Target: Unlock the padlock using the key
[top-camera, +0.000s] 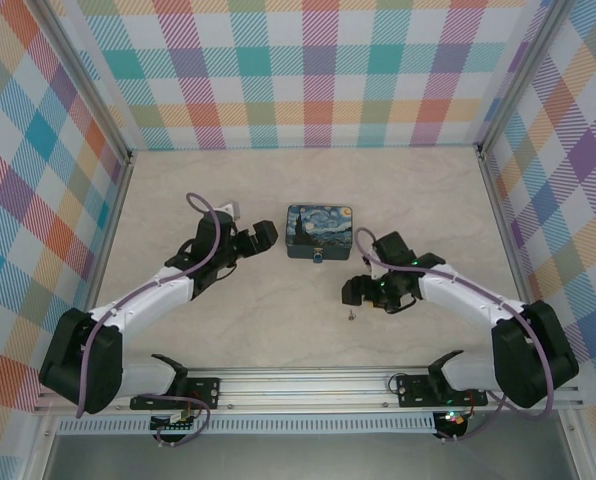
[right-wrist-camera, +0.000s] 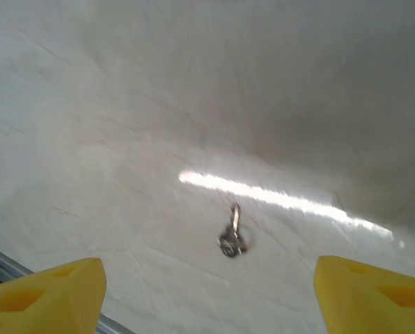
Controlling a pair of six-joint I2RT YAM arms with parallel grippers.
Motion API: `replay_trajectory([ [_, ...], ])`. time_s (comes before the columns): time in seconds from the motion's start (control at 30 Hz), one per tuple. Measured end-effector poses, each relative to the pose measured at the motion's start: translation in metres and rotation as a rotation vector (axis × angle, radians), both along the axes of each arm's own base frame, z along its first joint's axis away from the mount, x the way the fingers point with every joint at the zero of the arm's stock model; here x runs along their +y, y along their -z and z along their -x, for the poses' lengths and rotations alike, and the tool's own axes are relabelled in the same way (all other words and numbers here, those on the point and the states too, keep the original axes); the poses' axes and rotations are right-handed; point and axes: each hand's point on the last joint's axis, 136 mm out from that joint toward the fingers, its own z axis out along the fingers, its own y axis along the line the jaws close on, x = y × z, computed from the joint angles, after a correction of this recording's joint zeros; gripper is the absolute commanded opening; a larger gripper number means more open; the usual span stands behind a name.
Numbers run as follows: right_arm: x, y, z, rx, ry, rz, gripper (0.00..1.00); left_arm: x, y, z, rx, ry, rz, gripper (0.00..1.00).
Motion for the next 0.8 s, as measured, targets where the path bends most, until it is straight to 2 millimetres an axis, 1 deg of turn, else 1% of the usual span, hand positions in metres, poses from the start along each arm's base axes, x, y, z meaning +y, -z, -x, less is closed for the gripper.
replay_trajectory([
  [0.13,-0.001,0.021,0.013,0.072,-0.021,0.112,0.64,0.003,0.000,0.003,0.002,-0.006,-0.006,1.00],
  [0.2,0.002,0.029,0.016,0.097,-0.033,0.155,0.62,0.005,-0.003,0.003,-0.008,-0.010,-0.007,1.00],
  [0.27,0.005,0.034,0.016,0.105,-0.045,0.185,0.59,0.006,-0.005,0.002,-0.014,-0.016,-0.006,1.00],
  [0.4,0.012,0.037,0.012,0.093,-0.061,0.227,0.55,0.008,-0.009,0.003,-0.025,-0.023,-0.005,1.00],
  [0.5,0.014,0.038,0.010,0.085,-0.073,0.259,0.51,0.010,-0.007,0.005,-0.023,-0.025,-0.007,1.00],
  [0.73,0.011,0.041,0.010,0.078,-0.091,0.339,0.42,0.016,0.000,0.008,-0.012,-0.036,-0.013,1.00],
  [0.8,0.010,0.042,0.010,0.073,-0.096,0.355,0.41,0.017,0.000,0.008,-0.012,-0.038,-0.013,1.00],
])
